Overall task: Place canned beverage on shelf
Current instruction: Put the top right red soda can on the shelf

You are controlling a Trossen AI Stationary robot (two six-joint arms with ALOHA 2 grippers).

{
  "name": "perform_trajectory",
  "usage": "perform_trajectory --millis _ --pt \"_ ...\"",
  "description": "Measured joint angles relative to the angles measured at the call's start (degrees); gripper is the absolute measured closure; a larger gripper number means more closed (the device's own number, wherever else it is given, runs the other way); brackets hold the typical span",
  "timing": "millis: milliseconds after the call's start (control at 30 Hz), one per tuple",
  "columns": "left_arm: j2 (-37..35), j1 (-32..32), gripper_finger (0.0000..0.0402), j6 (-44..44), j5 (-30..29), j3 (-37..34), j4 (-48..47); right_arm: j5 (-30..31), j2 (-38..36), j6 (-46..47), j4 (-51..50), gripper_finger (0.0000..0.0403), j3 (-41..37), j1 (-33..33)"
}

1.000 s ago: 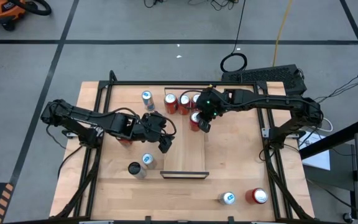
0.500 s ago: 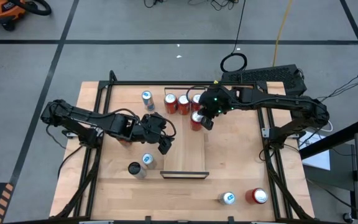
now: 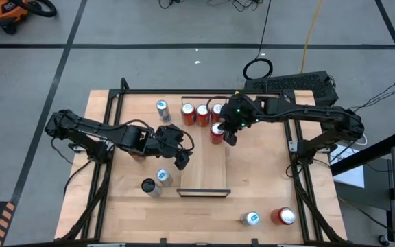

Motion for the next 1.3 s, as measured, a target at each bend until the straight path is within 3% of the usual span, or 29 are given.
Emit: perform_trajectory --millis 300,1300 --pt "0.0 0.0 0.0073 0.1 0.0 0.0 0.0 0.4 0.0 0.1 3.2 0.0403 -4.3 0.0" --pt "0.0 0.0 0.0073 0.3 -0.1 0.0 0.0 -1.2 -0.1 -4.6 3.6 0.0403 -4.5 -2.0"
